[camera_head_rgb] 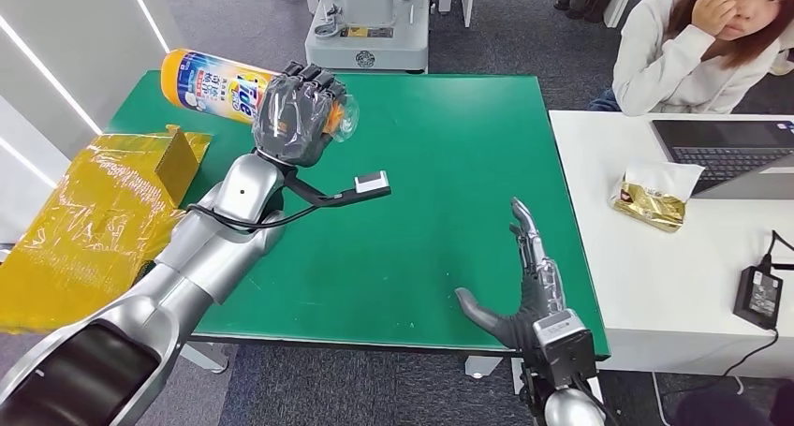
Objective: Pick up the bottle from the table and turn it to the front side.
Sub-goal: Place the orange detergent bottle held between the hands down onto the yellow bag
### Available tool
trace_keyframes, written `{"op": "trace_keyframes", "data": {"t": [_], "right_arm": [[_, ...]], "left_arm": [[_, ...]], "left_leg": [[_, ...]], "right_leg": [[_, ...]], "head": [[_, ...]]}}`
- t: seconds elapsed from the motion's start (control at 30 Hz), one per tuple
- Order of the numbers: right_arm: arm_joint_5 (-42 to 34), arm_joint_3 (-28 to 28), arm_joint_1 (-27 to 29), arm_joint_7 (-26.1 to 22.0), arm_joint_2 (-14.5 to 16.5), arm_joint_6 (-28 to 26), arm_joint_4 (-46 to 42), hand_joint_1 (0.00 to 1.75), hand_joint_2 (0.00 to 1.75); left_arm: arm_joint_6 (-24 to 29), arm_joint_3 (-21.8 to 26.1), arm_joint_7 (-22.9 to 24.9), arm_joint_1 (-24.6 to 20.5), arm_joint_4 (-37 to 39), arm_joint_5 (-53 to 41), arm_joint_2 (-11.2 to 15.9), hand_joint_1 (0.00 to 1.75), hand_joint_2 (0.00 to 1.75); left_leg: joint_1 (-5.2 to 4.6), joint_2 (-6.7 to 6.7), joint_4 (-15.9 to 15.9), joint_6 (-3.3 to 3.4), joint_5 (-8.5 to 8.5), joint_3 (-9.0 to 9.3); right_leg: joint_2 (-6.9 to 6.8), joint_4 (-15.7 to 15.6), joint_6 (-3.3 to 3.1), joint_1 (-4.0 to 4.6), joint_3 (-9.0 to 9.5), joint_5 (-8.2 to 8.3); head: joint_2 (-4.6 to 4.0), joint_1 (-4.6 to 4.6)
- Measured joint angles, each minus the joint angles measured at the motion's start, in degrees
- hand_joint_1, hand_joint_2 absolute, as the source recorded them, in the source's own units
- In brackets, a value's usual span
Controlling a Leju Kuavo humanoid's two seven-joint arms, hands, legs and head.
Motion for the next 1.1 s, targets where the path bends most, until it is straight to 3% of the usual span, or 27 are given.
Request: {"op": "trace_keyframes", "data": {"t": [0.3, 0.4, 0.53, 0.73, 1.1], "right_arm": [[-0.96, -0.49, -0.57, -0.53, 0.0, 1.96, -0.03, 0.0, 1.75], [-1.08, -0.61, -1.12, -0.55, 0.0, 2.66, 0.35, 0.0, 1.75], [-1.0, -0.91, -1.34, -0.09, 0.01, 3.3, 0.54, 0.0, 1.75], [-1.01, -1.05, -1.33, -0.34, 0.0, 4.21, 1.25, 0.0, 1.75], [-2.14, -0.43, -1.96, -0.7, 0.0, 4.89, 3.59, 0.0, 1.75]], "left_arm": [[0.03, 0.0, 5.97, 2.45, 2.8, -10.01, 2.51, 1.75, 1.75], [-0.28, 0.45, 6.57, 4.19, 5.35, -9.33, 3.94, 1.75, 1.75], [-3.3, 2.98, 8.02, 6.32, 9.42, -7.06, 5.66, 1.75, 1.75], [-9.04, 8.33, 14.4, 8.81, 14.0, -7.26, 7.68, 1.75, 1.75], [-11.21, 12.79, 13.67, 10.48, 16.78, -8.42, 9.92, 1.75, 1.75]], "left_leg": [[-0.01, 0.02, -0.02, 0.0, -0.03, -0.03], [0.0, 0.03, -0.03, -0.01, -0.02, -0.02], [0.02, 0.02, -0.04, -0.02, -0.01, -0.02], [0.01, 0.02, -0.04, -0.02, -0.01, -0.05], [0.01, -0.02, -0.04, -0.02, -0.01, -0.11]], "right_leg": [[0.03, 0.0, 0.0, 0.0, -0.01, -0.02], [0.04, 0.0, 0.0, 0.0, -0.02, -0.03], [0.03, 0.03, -0.01, 0.01, -0.05, -0.03], [0.04, 0.02, -0.02, 0.03, -0.07, -0.04], [-0.02, 0.0, -0.01, 0.02, -0.09, -0.04]], "head": [[0.0, 0.01], [0.0, -0.01], [0.0, 0.0], [0.0, 0.01], [0.0, 0.0]]}}
